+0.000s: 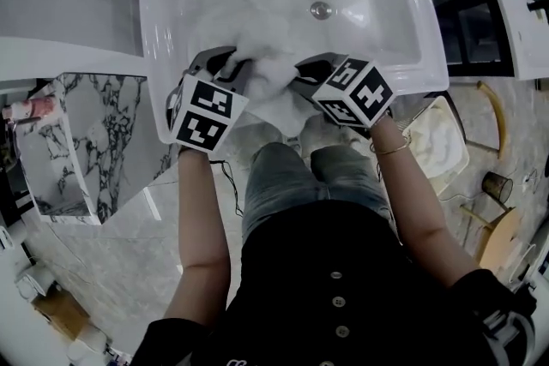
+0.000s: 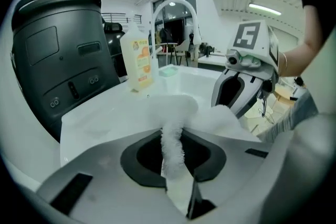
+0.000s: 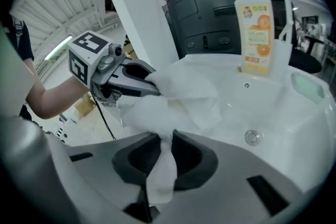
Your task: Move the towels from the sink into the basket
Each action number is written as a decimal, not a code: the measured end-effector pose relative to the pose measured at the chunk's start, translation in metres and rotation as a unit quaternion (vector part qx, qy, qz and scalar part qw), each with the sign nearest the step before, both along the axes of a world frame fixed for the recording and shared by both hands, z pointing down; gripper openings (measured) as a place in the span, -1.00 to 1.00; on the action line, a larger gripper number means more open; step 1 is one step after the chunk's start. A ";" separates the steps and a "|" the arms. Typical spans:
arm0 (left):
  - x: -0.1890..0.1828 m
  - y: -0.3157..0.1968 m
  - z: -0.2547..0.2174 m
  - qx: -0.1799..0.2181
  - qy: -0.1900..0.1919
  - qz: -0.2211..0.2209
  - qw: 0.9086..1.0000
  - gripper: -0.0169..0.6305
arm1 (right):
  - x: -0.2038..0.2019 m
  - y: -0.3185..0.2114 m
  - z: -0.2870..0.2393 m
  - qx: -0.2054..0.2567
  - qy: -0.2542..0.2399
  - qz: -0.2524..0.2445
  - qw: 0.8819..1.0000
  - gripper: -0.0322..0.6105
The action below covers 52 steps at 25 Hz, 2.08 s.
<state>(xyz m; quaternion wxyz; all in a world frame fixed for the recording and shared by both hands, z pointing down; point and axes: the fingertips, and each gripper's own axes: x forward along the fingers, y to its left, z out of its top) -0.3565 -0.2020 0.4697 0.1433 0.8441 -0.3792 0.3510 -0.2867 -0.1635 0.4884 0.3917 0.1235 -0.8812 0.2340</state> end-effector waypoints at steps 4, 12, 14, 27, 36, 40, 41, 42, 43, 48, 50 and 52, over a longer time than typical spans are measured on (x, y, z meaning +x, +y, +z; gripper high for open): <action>0.029 -0.003 -0.033 0.027 0.084 -0.005 0.996 -0.75 | 0.028 -0.006 -0.031 0.020 -0.032 0.039 0.999 -0.71; 0.088 -0.001 -0.076 0.052 0.147 0.014 0.988 -0.75 | 0.087 -0.010 -0.077 0.056 -0.077 0.128 0.987 -0.70; 0.106 0.000 -0.087 0.056 0.158 0.026 0.985 -0.75 | 0.107 -0.011 -0.090 0.069 -0.088 0.148 0.983 -0.70; 0.257 0.025 -0.167 0.126 0.187 0.125 0.966 -0.75 | 0.258 0.020 -0.169 0.148 -0.101 0.212 0.961 -0.70; 0.375 0.055 -0.215 0.161 0.208 0.220 0.940 -0.75 | 0.372 0.053 -0.209 0.200 -0.090 0.267 0.938 -0.70; 0.426 0.074 -0.231 0.167 0.218 0.267 0.924 -0.75 | 0.422 0.074 -0.224 0.226 -0.075 0.305 0.922 -0.70; 0.439 0.080 -0.232 0.164 0.221 0.278 0.920 -0.75 | 0.435 0.080 -0.227 0.231 -0.071 0.315 0.918 -0.70; 0.451 0.086 -0.233 0.159 0.226 0.285 0.918 -0.75 | 0.447 0.086 -0.229 0.235 -0.066 0.323 0.914 -0.70; 0.462 0.091 -0.234 0.152 0.232 0.290 0.916 -0.75 | 0.459 0.091 -0.230 0.239 -0.062 0.330 0.911 -0.70; 0.513 0.109 -0.238 0.132 0.253 0.319 0.904 -0.75 | 0.511 0.110 -0.237 0.249 -0.047 0.369 0.894 -0.70; 0.529 0.115 -0.240 0.129 0.258 0.332 0.898 -0.75 | 0.529 0.116 -0.240 0.255 -0.042 0.385 0.886 -0.70; 0.544 0.122 -0.241 0.124 0.265 0.344 0.892 -0.75 | 0.545 0.124 -0.243 0.260 -0.038 0.402 0.877 -0.70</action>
